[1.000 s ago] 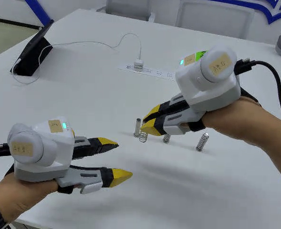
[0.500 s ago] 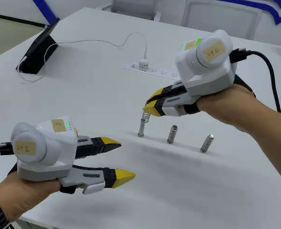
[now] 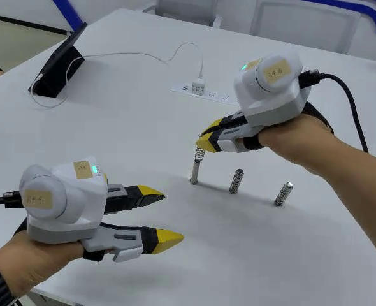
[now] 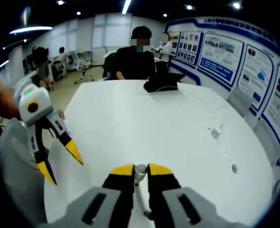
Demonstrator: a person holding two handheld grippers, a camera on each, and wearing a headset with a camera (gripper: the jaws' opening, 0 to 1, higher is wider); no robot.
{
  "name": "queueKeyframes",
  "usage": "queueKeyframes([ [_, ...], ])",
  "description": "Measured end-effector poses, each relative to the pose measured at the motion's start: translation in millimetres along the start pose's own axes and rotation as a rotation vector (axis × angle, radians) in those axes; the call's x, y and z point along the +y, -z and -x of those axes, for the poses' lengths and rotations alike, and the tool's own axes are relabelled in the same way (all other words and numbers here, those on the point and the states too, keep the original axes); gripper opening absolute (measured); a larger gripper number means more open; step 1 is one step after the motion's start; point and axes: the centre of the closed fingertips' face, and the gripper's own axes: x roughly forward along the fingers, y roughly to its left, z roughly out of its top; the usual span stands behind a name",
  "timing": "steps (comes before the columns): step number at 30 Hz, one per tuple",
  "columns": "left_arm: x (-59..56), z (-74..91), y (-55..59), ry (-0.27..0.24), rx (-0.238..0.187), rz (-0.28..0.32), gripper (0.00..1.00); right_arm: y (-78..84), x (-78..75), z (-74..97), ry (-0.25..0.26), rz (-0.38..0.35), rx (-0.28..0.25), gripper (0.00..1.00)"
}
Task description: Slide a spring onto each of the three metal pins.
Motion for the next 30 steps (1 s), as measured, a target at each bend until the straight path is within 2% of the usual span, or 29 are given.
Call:
queueKeyframes([
  [11, 2.0, -0.4, 3.2, 0.001, 0.005, 0.006, 0.46, 6.2, -0.6, -7.5, -0.004, -0.018, 0.014, 0.12],
  [30, 5.3, 0.2, 7.5, -0.003, 0.010, 0.018, 0.46, 28.2, 0.9, -30.3, -0.012, -0.067, 0.056, 0.12],
])
